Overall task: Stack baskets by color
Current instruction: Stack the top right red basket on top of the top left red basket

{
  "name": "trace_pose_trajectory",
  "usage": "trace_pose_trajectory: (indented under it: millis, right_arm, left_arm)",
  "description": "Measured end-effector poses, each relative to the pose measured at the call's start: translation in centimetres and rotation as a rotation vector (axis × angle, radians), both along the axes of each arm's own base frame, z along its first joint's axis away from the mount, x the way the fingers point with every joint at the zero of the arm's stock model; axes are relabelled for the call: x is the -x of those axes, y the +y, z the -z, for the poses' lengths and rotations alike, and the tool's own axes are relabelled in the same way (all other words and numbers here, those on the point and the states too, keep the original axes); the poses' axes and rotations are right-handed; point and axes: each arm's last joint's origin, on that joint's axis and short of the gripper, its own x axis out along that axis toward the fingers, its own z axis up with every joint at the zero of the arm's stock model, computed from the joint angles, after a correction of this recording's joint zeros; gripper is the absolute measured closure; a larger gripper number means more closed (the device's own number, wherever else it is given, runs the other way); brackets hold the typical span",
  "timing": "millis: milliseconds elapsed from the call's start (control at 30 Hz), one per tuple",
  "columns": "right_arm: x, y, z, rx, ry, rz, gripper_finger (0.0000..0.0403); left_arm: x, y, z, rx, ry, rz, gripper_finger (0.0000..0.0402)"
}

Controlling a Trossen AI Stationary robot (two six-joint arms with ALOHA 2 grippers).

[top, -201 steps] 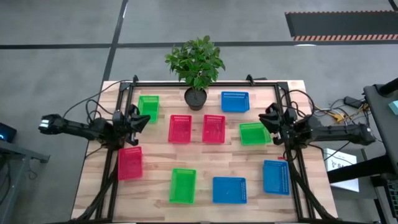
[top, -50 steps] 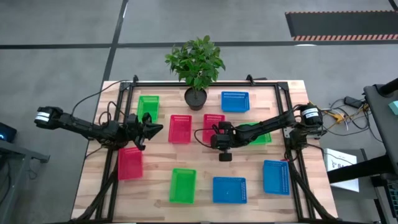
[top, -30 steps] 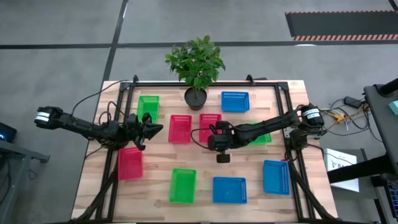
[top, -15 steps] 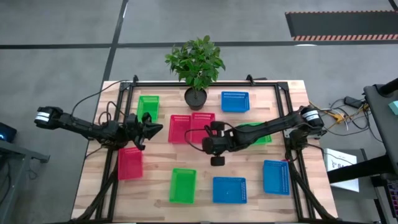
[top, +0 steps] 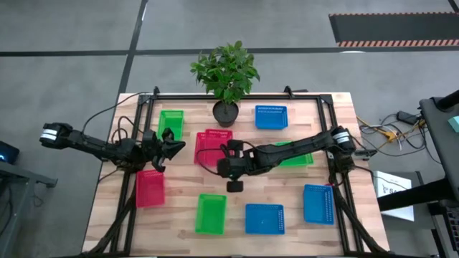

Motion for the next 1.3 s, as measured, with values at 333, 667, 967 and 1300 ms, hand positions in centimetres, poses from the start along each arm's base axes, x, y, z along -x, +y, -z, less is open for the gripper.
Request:
trace_pose_trajectory:
  millis: [333, 667, 967, 1300]
  right_arm:
    - [-3.9, -0.6, 0.9, 0.019, 0.072, 0.015, 0.0394]
    - [-5.6, -2.0, 1.5, -0.02, 0.107, 0.029, 0.0394]
    - [-5.9, -3.6, 2.5, -0.034, 0.106, 0.032, 0.0394]
    - [-6.2, -4.8, 4.0, -0.038, 0.097, 0.035, 0.0394]
  left_arm:
    - [0.0, 0.0, 0.0, -0.002, 0.004, -0.001, 0.0391]
    - [0.0, 0.0, 0.1, -0.001, 0.005, -0.001, 0.0391]
    - [0.0, 0.0, 0.1, 0.0, 0.006, 0.0, 0.0391]
    - [0.0, 0.0, 0.1, -0.002, 0.006, 0.001, 0.0391]
